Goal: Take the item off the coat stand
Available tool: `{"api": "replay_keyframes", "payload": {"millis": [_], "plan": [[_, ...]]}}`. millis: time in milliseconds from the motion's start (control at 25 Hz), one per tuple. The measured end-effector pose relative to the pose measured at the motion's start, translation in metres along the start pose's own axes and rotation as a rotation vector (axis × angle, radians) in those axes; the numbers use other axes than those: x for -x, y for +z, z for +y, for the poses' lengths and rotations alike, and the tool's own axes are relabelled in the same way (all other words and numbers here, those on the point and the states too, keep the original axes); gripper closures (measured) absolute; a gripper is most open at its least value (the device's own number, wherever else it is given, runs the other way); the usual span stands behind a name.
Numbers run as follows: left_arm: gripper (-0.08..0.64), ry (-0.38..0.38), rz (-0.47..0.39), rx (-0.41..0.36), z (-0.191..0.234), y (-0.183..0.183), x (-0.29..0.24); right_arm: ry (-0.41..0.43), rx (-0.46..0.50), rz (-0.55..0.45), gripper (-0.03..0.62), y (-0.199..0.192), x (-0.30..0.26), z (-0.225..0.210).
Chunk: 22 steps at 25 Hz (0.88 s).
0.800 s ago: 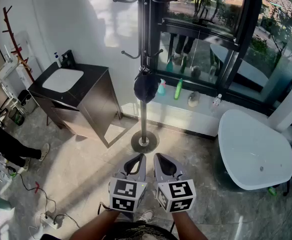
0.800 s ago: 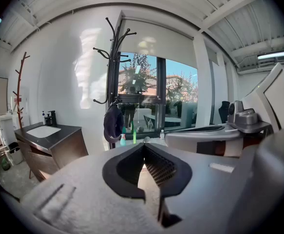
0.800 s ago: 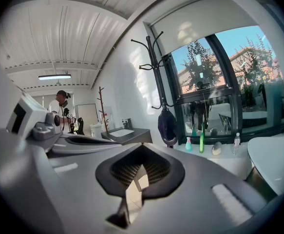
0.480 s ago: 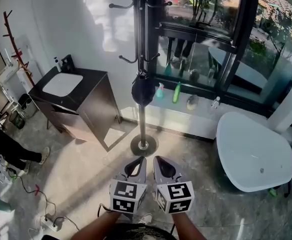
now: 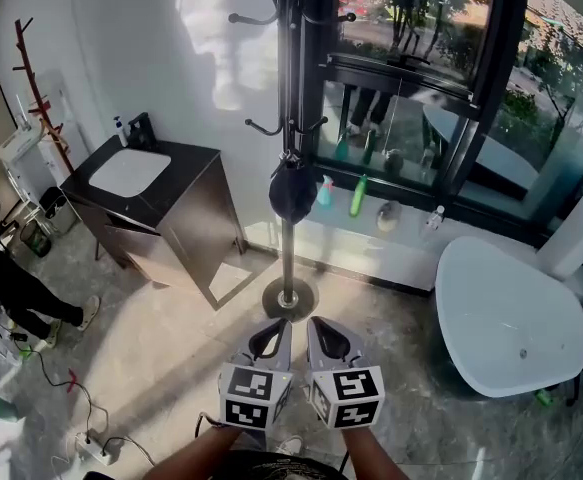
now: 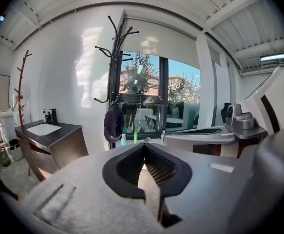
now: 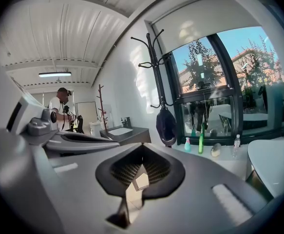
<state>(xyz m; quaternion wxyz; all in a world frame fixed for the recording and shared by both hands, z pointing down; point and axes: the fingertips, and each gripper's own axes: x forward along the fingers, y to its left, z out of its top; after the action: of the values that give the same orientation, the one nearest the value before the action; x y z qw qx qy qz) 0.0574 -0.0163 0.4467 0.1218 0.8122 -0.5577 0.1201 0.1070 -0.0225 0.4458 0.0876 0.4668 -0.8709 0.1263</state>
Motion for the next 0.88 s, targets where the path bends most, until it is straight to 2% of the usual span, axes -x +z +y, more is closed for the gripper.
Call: {"api": "replay_keyframes", "payload": {"millis": [360,880], "plan": [[0.558,-0.004,-0.005,0.037,0.035,0.009,-0.024,-0.010,0.026,0.027,0.588,0.008,-0.042,-0.001],[0.558,-0.050,0.000,0.011,0.104,0.033,-0.082,-0.057,0.037,0.029,0.586,0.036,-0.131,-0.012]]}}
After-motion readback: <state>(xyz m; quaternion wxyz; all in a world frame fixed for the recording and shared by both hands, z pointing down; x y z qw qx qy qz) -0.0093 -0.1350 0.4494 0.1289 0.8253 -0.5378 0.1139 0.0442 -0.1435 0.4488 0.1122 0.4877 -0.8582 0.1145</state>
